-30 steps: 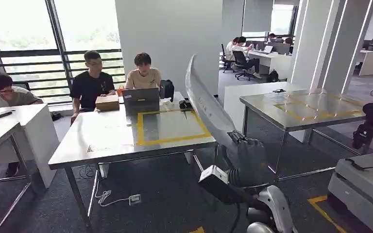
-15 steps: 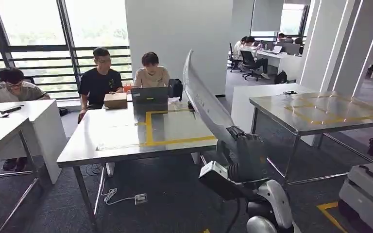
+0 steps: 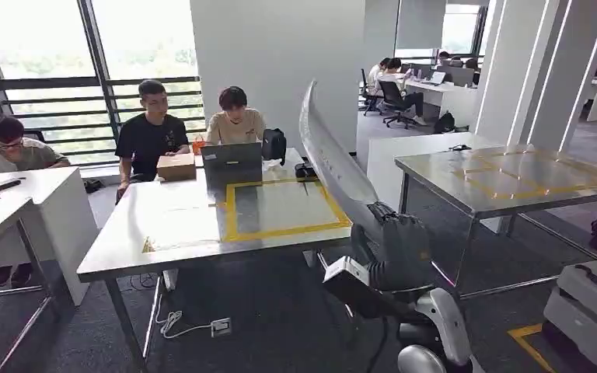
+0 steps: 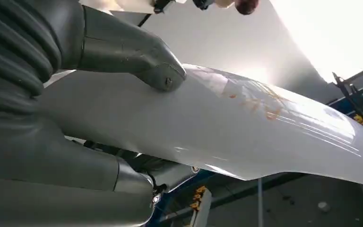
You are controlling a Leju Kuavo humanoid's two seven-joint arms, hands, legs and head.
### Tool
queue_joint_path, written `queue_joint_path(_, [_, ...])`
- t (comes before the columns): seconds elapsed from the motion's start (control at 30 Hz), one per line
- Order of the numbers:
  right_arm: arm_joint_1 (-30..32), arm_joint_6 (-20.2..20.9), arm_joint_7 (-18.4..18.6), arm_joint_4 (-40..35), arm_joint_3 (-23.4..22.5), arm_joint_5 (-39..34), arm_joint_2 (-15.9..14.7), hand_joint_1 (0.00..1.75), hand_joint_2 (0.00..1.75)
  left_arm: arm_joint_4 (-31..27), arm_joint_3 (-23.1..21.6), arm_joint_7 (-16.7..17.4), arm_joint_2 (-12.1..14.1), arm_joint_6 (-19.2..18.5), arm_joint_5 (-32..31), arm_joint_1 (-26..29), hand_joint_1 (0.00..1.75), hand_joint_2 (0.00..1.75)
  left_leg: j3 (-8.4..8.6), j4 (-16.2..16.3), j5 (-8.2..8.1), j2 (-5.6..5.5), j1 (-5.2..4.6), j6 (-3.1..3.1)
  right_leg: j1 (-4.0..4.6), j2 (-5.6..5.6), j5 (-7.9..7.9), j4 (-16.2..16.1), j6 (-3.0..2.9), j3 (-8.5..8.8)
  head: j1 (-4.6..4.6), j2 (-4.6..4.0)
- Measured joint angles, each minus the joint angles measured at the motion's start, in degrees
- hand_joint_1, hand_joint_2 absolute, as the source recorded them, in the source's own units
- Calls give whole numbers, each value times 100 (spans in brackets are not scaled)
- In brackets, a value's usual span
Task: Take the parts from the cabinet and place them on the table.
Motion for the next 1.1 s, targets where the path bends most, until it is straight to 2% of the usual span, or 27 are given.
queue_joint_path(0.03, [3, 2, 11, -2, 0, 0, 0, 175, 175, 0, 0, 0, 0, -11, -4, -13, 0, 175, 67, -3, 18, 7, -22, 111, 18, 4, -24, -23, 49, -25, 2, 2])
queue_joint_path(0.07, [19, 2, 24, -2, 0, 7, 0, 175, 175, 0, 0, 2, 0, -11, -7, -2, 0, 175, 42, -14, 77, -8, -8, 164, 29, 3, -22, 0, 95, 2, 20, 4])
queue_joint_path(0.13, [26, 2, 96, -15, -2, 42, 0, 175, 175, 4, 0, 0, -2, -11, -7, 6, 0, 175, 127, -11, 64, -35, -2, 250, 15, -1, -15, 66, 134, 20, 24, 11])
queue_joint_path(0.17, [24, 4, 96, -24, -2, 59, 0, 175, 175, 4, 0, -4, -2, -11, -7, 4, 0, 175, 178, -34, 40, -31, 8, 290, 11, -3, -20, 265, 149, -84, 31, 9])
queue_joint_path(0.2, [4, 9, 94, -35, -2, 74, 0, 175, 175, 4, 0, -15, 2, -11, -7, -7, 0, 175, 208, -34, 11, -37, 7, 332, 12, -3, -90, 598, 163, -274, 33, 9])
queue_joint_path(0.27, [10, 24, 101, -35, -2, 79, 0, 175, 175, 4, 0, -20, 7, -11, -9, -19, 0, 175, 257, -34, -54, -52, -10, 371, 29, -2, -457, 1457, 197, -845, 48, 11])
queue_joint_path(0.3, [25, 39, 111, -35, -2, 79, 0, 175, 175, 7, 0, -17, 4, -11, -9, -7, 0, 175, 288, -32, -86, -60, -28, 382, 33, -2, -591, 1749, 192, -1072, 48, 11])
queue_joint_path(0.33, [33, 39, 114, -35, -2, 79, 0, 175, 175, 6, 0, -20, 4, -11, -9, 9, 0, 175, 322, -29, -125, -63, -47, 390, 41, -2, -583, 1835, 171, -1214, 59, 11])
queue_joint_path(0.37, [34, 39, 114, -35, -2, 79, -2, 175, 175, 7, 0, -22, 4, -11, -7, 18, 0, 175, 372, -27, -162, -72, -67, 395, 64, -2, -405, 1665, 133, -1212, 61, 11])
queue_joint_path(0.4, [32, 39, 114, -35, -2, 79, -2, 175, 175, 6, 0, -28, 4, -11, -7, 19, 0, 175, 428, -27, -203, -79, -89, 402, 90, -2, -112, 1284, 84, -1097, 66, 11])
queue_joint_path(0.47, [27, 39, 111, -35, -4, 79, -13, 175, 175, 7, 0, -37, 0, -11, -7, 16, 0, 175, 548, -33, -298, -88, -116, 401, 181, -3, 596, 164, -91, -652, 66, 11])
queue_joint_path(0.5, [22, 35, 109, -35, -7, 79, -24, 175, 175, 13, 0, -37, -24, -11, -7, 16, 0, 175, 576, -35, -329, -85, -134, 371, 224, -36, 454, 35, -150, -620, 48, 9])
queue_joint_path(0.53, [6, 44, 118, -35, -7, 79, -28, 175, 175, 6, 0, -35, -22, -11, -7, 4, 0, 175, 571, -68, -342, -97, -107, 334, 250, -25, 368, -32, -117, -608, 72, 9])
queue_joint_path(0.63, [9, 46, 131, -35, -11, 79, -31, 175, 175, 9, 0, -35, -28, -11, -7, 18, 0, 175, 681, -23, -281, -72, -119, 209, 205, -9, 468, -179, -213, -398, 74, 11])
queue_joint_path(0.67, [2, 44, 131, -39, -13, 79, -28, 175, 175, 2, 0, -33, -18, -11, -4, 15, 0, 175, 643, 89, -314, -74, -122, 193, 163, -23, 461, -225, -207, -286, 74, 11])
queue_joint_path(0.7, [-10, 42, 118, -39, -13, 79, -28, 175, 175, 7, 0, -35, -37, -11, 7, -2, 0, 175, 516, 342, -317, -66, -122, 166, 140, -33, 428, -226, -236, -228, 46, 11])
queue_joint_path(0.73, [-24, 44, 118, -39, -11, 79, -28, 175, 175, 9, 0, -35, -33, -11, 11, -12, 0, 175, 272, 741, -392, -65, -93, 138, 127, -31, 393, -226, -230, -189, 37, 11])
queue_joint_path(0.8, [3, 55, 111, -37, -9, 79, -28, 175, 175, 6, 0, -35, -20, -11, 18, -8, 0, 175, -251, 1448, -764, -55, -42, 43, 105, -28, 303, -225, -208, -116, 31, 11])
queue_joint_path(0.83, [17, 57, 107, -37, -9, 79, -28, 175, 175, 6, 0, -35, -13, -11, 31, 10, 0, 175, -428, 1591, -904, -54, -22, 5, 87, -19, 252, -221, -188, -69, 37, 11])
queue_joint_path(0.87, [20, 57, 103, -37, -9, 79, -28, 175, 175, 6, 0, -33, -7, -11, 46, 34, 0, 175, -482, 1496, -891, -51, -3, -10, 66, -10, 199, -211, -162, -13, 31, 11])
queue_joint_path(0.9, [20, 57, 100, -35, -9, 79, -28, 175, 175, 6, 0, -35, 2, -13, 48, 44, 0, 175, -426, 1193, -722, -48, 17, -39, 43, -6, 135, -201, -134, 55, 35, 11])
queue_joint_path(0.93, [19, 57, 96, -37, -9, 79, -28, 175, 175, 7, 0, -35, 7, -13, 48, 46, 0, 175, -300, 763, -442, -38, 37, -67, 18, -7, 69, -183, -103, 127, 31, 11])
queue_joint_path(0.97, [20, 59, 94, -35, -9, 79, -28, 175, 175, 7, 0, -37, 9, -15, 48, 51, 0, 175, -134, 248, -36, -16, 63, -113, 1, -18, -11, -162, -63, 196, 33, 11])
queue_joint_path(1.0, [15, 57, 94, -35, -9, 79, -28, 175, 175, 11, 0, -37, 2, -17, 48, 61, 0, 175, -74, -131, 383, 35, 91, -128, 11, -19, -85, -134, -18, 199, 22, 11])
queue_joint_path(1.03, [13, 63, 94, -35, -7, 81, -28, 175, 175, 15, 0, -37, 4, -22, 48, 56, 0, 175, -76, -100, 184, 74, 63, 11, 20, -4, -151, -110, 20, 245, 22, 11])
queue_joint_path(1.07, [3, 70, 96, -37, -7, 79, -26, 175, 175, 11, 0, -39, 4, -31, 48, 53, 0, 175, -12, -84, 197, 61, 30, 80, 24, -10, -203, -142, 77, 262, 20, 11])
queue_joint_path(1.1, [5, 68, 90, -37, -7, 79, -28, 175, 175, 11, 0, -33, 4, -31, 48, 60, 0, 175, 3, -112, 198, 40, 61, 132, 32, -12, -164, -104, 123, 334, 40, 11])
